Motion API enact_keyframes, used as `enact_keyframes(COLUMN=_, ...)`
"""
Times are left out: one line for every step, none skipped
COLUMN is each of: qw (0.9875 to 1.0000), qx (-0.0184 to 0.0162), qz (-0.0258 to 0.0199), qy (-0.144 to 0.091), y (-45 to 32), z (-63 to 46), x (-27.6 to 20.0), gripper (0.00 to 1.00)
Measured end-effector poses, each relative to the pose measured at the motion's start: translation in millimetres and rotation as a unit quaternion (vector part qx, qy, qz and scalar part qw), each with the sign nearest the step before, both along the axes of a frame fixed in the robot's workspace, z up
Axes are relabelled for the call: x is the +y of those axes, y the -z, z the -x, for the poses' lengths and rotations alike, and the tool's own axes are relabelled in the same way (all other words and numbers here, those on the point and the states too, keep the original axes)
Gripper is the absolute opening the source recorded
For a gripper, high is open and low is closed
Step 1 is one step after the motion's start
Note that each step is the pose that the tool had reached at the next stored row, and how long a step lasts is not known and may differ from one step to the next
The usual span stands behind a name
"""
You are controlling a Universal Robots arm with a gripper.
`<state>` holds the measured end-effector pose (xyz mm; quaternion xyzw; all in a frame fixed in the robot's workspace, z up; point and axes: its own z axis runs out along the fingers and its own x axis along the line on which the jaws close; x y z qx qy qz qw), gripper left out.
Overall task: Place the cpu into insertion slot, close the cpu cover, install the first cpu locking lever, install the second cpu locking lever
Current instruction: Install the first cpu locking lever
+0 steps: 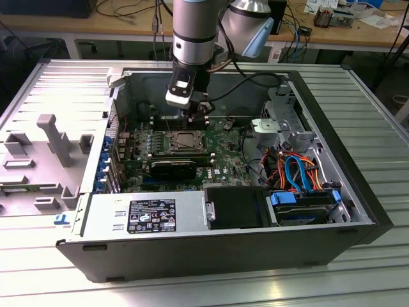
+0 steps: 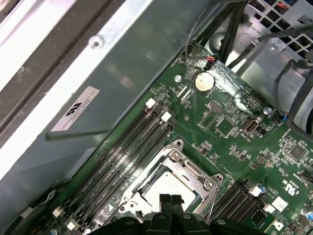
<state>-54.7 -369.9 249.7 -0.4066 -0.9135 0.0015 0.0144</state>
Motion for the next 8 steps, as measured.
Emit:
enact_keyframes(qw=1.0, qx=0.0, qz=0.0, qy=-0.007, y=0.0, z=0.0, x=0.0, gripper=0.11)
enact_keyframes(qw=0.9999, qx=0.0, qz=0.0, qy=-0.012, y=0.0, z=0.0, x=0.0, gripper=0.11)
enact_keyframes(qw=0.9999, qx=0.0, qz=0.0, qy=-0.016, y=0.0, z=0.0, x=0.0, gripper=0.11)
enact_keyframes(qw=0.9998, qx=0.0, qz=0.0, qy=-0.021, y=0.0, z=0.0, x=0.0, gripper=0.11)
enact_keyframes(qw=0.9997, qx=0.0, qz=0.0, qy=-0.025, y=0.0, z=-0.1, x=0.0, gripper=0.11)
enact_keyframes(qw=0.9996, qx=0.0, qz=0.0, qy=-0.029, y=0.0, z=0.0, x=0.0, gripper=0.11)
enact_keyframes(qw=0.9995, qx=0.0, qz=0.0, qy=-0.031, y=0.0, z=-0.1, x=0.0, gripper=0.11)
enact_keyframes(qw=0.9994, qx=0.0, qz=0.0, qy=-0.036, y=0.0, z=-0.1, x=0.0, gripper=0.11)
